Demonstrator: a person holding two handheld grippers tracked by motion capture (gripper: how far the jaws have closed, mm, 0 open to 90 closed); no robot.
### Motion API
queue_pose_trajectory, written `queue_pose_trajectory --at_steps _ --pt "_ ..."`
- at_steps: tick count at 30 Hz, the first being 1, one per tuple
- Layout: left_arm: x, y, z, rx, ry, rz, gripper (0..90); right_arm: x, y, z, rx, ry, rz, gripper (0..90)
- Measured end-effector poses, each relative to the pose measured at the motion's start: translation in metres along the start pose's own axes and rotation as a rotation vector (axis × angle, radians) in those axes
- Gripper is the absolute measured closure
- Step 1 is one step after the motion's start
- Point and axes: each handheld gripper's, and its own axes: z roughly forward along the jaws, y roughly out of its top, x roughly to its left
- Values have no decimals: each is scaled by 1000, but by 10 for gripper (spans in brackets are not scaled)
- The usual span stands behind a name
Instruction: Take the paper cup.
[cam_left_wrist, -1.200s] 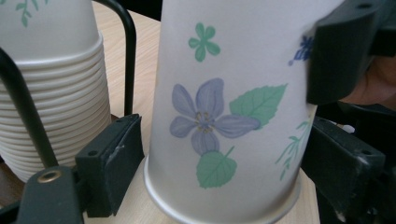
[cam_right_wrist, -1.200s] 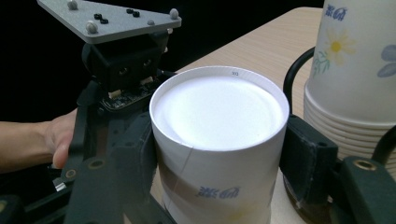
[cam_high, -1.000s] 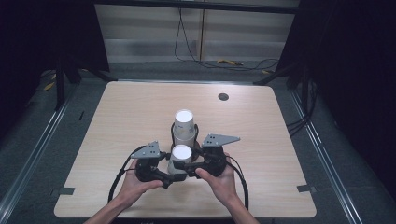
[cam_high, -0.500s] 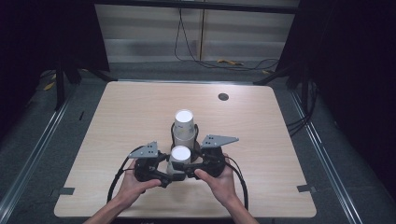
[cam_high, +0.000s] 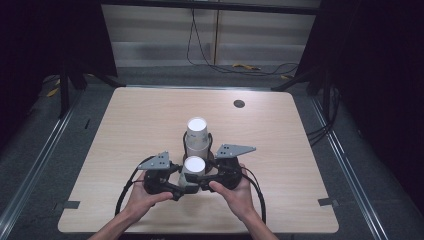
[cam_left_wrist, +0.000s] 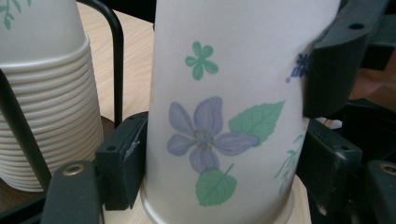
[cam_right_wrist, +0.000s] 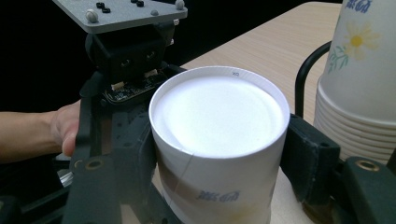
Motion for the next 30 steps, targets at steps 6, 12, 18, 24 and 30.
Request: queue_pose_trajectory --at_steps 6,12,18,24,30 --pt "-1 1 -1 7 0 12 245 0 0 -1 -11 -1 0 344" --pt "0 1 -3 43 2 24 274 -1 -1 2 9 11 9 324" --pt "5 -2 -7 69 23 7 277 -3 0 -2 9 10 18 259" --pt "8 -2 -11 85 39 -2 276 -5 -1 -3 25 8 21 224" --pt "8 0 -14 121 55 10 277 -9 -1 -8 35 4 27 210"
